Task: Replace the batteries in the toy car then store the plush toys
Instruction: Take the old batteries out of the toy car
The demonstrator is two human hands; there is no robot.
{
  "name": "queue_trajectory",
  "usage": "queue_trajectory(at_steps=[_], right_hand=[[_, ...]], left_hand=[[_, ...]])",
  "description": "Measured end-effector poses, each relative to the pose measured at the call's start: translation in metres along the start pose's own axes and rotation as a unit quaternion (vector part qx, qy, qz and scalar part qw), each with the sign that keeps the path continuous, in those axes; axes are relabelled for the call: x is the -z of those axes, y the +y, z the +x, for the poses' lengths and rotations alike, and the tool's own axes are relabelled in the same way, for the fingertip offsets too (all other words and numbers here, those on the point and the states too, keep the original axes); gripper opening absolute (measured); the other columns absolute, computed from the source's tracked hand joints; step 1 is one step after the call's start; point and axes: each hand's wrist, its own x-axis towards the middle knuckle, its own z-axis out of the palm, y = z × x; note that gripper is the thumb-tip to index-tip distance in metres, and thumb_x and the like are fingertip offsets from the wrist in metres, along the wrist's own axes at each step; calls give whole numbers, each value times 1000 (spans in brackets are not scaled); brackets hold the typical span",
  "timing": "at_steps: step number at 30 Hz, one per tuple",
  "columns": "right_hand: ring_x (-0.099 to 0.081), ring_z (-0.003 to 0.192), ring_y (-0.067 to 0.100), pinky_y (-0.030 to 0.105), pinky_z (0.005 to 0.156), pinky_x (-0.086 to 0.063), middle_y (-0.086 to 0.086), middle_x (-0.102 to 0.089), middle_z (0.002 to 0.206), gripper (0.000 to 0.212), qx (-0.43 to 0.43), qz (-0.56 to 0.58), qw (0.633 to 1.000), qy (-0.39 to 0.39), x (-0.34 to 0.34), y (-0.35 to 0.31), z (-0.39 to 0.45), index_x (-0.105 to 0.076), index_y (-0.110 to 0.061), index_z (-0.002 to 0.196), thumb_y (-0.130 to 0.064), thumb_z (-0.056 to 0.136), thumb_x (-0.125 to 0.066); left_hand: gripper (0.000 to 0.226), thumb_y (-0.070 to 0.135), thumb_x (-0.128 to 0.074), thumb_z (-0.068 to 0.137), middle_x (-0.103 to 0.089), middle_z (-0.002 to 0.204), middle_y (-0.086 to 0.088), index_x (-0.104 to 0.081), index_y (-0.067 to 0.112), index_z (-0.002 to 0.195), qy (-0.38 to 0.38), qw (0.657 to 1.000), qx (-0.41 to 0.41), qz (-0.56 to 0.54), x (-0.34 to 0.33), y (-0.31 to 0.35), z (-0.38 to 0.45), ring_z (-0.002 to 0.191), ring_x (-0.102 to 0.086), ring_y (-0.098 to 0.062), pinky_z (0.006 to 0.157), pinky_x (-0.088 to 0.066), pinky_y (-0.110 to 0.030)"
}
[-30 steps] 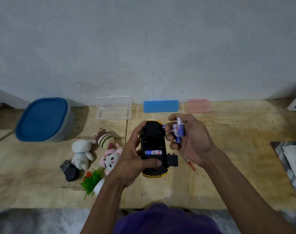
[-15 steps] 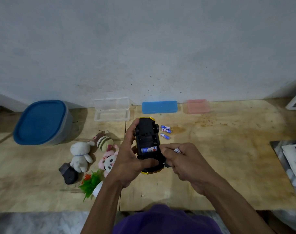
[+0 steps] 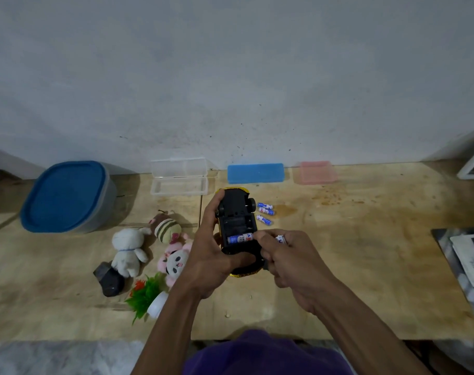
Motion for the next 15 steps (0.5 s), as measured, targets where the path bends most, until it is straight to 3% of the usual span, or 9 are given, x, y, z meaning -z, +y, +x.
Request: queue_trajectory(at_steps=[3, 5, 7, 9, 12, 15], right_hand=[[-34, 43, 7, 19, 42, -26, -1, -45, 58, 31, 24, -42, 998, 27, -1, 3, 3, -69, 2, 97, -26, 101, -56], [-51, 46, 2, 11, 41, -33, -10, -57, 53, 25, 42, -46, 997, 36, -2, 2, 1, -74, -8, 93, -24, 100, -56], [-69, 63, 19, 21, 45, -49, -4, -72, 65, 19, 76, -46, 995, 47, -5, 2, 0, -76, -20, 91, -24, 99, -59], [-71, 73, 22, 38, 65, -61, 1, -75, 76, 14, 116, -93, 986, 75, -9, 3, 1, -74, -24, 89, -28, 96, -63], [-65, 79, -1, 14, 62, -51, -10, -71, 79, 8, 181, -196, 955, 127, -10, 5, 3, -71, -24, 83, -28, 89, -72], [-62, 85, -7, 6, 64, -46, -14, -71, 83, 10, 206, -195, 949, 141, -12, 9, 8, -70, -22, 83, -25, 83, -79]], left_hand=[[115, -26, -77, 67, -56, 138, 20, -34, 44, 148, 5, 1000, 4, -6, 1, -2, 1, 118, -66, -23, 86, -60, -40], [116, -26, -77, 67, -56, 139, 18, -33, 44, 149, 8, 1000, 13, -10, 2, -4, 1, 117, -66, -22, 85, -60, -38], [117, -26, -77, 67, -53, 143, 14, -34, 44, 149, 9, 1000, 21, -14, 2, -7, 1, 117, -66, -20, 84, -60, -36], [118, -27, -77, 65, -53, 144, 12, -35, 45, 149, 11, 999, 31, -22, 1, -10, 0, 117, -66, -20, 84, -61, -39], [119, -26, -79, 63, -53, 145, 9, -35, 45, 149, 14, 998, 46, -36, -1, -13, -1, 117, -67, -19, 84, -62, -43], [118, -15, -83, 60, -51, 147, 7, -35, 45, 150, 12, 998, 47, -35, 0, -15, -2, 119, -66, -18, 87, -61, -45]])
